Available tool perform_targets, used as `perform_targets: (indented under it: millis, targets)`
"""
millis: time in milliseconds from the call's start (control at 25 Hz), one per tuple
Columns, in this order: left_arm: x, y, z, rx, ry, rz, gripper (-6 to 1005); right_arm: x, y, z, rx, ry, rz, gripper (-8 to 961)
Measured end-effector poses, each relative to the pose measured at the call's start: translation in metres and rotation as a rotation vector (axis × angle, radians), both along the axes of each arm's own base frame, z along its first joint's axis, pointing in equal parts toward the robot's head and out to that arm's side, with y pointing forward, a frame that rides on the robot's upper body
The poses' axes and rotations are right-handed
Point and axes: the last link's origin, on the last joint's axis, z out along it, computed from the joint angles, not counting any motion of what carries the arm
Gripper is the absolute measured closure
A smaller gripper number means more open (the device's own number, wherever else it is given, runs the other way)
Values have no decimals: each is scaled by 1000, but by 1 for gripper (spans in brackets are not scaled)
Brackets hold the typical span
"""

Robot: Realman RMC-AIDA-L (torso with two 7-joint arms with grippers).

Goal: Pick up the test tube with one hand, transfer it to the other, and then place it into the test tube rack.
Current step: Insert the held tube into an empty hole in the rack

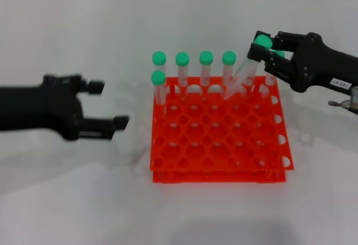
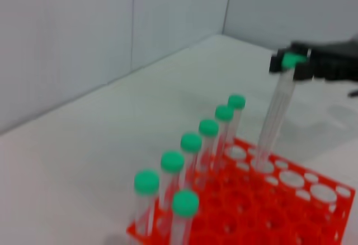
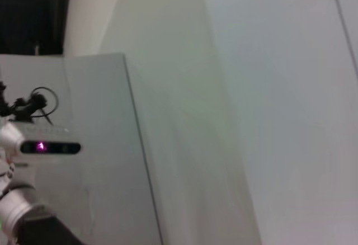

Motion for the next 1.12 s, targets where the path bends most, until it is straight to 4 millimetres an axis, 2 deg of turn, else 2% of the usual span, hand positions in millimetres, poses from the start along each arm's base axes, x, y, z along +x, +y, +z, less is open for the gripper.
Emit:
perform_targets:
  millis: [280, 680, 880, 1120]
  targets:
    - [-40, -10, -15, 17, -32, 40, 106, -9, 6, 6, -24, -46, 32, 684]
    - [-75, -36, -17, 132, -115, -32, 106, -28, 17, 15, -57, -90, 74, 682]
    - [-89, -44, -19, 168, -119, -6, 106, -42, 26, 9, -93, -117, 82, 680]
    - [-95, -45, -23, 180, -112, 4, 106, -59, 38, -4, -129, -165, 79, 679]
